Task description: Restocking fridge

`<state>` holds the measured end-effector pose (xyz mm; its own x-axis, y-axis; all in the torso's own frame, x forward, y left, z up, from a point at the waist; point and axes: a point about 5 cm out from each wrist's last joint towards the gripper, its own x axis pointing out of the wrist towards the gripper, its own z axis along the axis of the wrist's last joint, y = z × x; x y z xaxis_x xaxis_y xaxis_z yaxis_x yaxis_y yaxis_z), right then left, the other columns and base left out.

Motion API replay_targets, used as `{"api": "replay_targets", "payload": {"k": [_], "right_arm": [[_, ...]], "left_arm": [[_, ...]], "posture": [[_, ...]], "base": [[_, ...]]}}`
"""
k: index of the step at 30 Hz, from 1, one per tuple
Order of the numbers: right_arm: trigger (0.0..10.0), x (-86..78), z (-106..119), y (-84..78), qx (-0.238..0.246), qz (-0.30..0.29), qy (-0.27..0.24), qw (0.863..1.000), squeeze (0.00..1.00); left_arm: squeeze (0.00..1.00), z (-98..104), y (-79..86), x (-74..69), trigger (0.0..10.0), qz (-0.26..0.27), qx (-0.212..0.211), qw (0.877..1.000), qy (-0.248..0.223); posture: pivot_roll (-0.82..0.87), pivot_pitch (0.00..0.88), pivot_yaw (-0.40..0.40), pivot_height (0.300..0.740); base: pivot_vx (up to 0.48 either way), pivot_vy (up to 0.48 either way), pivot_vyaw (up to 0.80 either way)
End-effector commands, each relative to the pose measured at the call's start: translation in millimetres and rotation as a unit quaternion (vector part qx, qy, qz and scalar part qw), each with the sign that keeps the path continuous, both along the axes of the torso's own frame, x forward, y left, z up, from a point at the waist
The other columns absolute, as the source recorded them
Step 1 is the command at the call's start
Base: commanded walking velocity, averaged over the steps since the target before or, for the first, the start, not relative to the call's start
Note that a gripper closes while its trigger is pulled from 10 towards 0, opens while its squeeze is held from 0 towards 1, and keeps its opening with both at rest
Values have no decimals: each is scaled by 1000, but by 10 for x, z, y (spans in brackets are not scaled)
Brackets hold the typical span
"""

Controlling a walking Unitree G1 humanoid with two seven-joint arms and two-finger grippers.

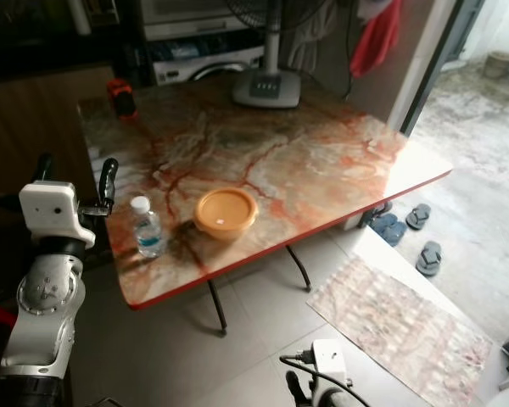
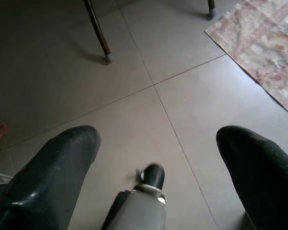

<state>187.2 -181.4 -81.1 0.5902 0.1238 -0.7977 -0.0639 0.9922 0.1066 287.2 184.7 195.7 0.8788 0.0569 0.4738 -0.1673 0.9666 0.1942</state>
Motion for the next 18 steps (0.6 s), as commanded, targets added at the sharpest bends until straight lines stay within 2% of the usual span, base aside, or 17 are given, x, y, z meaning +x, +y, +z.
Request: {"api": "replay_targets", "payload": {"k": [1,12,15,16,17,18], "right_arm": [[10000,-37,-12,-62,-6,-8,7,1000,0],[10000,-34,-12,-59,-4,-6,9,1000,0],[10000,-35,-13,-59,-3,-6,10,1000,0],[10000,-36,-13,-59,-2,-7,10,1000,0],[10000,-36,-13,-59,-2,-7,10,1000,0],[10000,-36,-13,-58,-2,-5,11,1000,0]], "left_arm": [[0,-11,-56,-7,10000,-10,5,1000,5],[0,44,-119,-33,10000,-23,19,1000,-2],[0,139,-159,-44,10000,-26,32,999,-6],[0,208,-183,-45,10000,-29,51,998,-8],[0,208,-183,-45,10000,-29,51,998,-8],[0,302,-208,-52,10000,-39,49,998,-10]], "posture": [[96,0,-30,740],[102,0,-31,740],[109,0,-30,740],[109,0,-30,740],[109,0,-30,740],[109,0,-30,740]], "base": [[304,0,0],[28,0,0],[0,0,0],[0,0,0],[0,0,0],[0,0,0]]}}
